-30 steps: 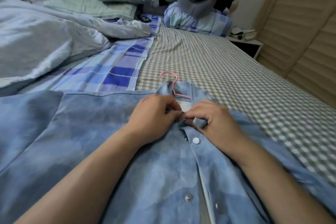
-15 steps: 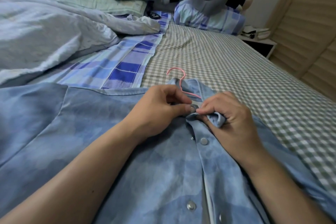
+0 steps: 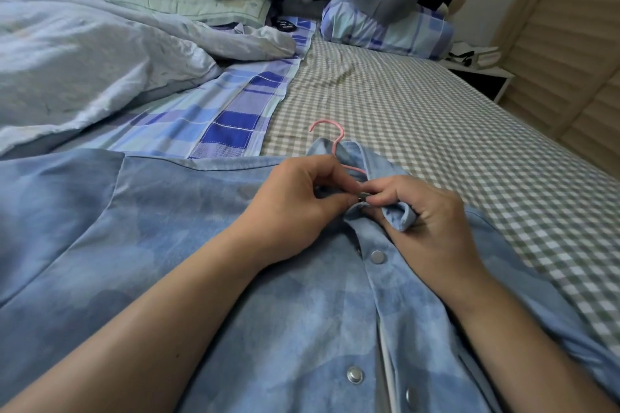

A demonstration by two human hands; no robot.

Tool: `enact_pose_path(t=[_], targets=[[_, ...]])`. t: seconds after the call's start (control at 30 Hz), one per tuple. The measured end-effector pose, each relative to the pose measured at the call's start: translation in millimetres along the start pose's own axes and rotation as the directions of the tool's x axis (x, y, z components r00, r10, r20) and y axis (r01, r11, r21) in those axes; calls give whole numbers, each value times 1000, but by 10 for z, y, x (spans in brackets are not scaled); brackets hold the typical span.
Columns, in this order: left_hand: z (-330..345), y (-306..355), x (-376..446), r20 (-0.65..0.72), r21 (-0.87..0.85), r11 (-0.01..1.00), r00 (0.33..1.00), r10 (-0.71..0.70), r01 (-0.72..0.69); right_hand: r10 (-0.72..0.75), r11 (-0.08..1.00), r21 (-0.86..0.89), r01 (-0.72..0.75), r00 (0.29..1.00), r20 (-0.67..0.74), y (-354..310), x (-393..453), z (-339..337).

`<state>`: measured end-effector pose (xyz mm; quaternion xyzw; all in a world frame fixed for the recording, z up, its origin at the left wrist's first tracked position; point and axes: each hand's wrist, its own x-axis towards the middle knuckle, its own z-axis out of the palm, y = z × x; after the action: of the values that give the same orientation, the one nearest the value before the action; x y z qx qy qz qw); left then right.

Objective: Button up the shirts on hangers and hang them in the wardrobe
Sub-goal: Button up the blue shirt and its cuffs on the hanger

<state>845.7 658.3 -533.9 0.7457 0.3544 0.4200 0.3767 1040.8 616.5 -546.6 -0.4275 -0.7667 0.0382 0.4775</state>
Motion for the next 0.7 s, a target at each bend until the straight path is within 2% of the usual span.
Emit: enact_pose_path(t=[0.2, 0.4, 0.6, 0.7], targets=[[-19, 24, -36, 34, 147, 983, 994, 107, -111, 102, 995, -8, -102, 995, 8, -26, 7, 9], [10, 9, -49, 41, 209, 965, 988, 150, -155, 223, 974, -44, -223, 975, 5, -66, 9, 20], [10, 1, -33, 47, 233, 960, 987, 151, -158, 139, 979, -151, -137, 990, 4, -85, 22, 26], [30, -23, -40, 34, 224, 959, 985, 172, -175, 96, 985, -144, -92, 995, 21, -71, 28, 17]])
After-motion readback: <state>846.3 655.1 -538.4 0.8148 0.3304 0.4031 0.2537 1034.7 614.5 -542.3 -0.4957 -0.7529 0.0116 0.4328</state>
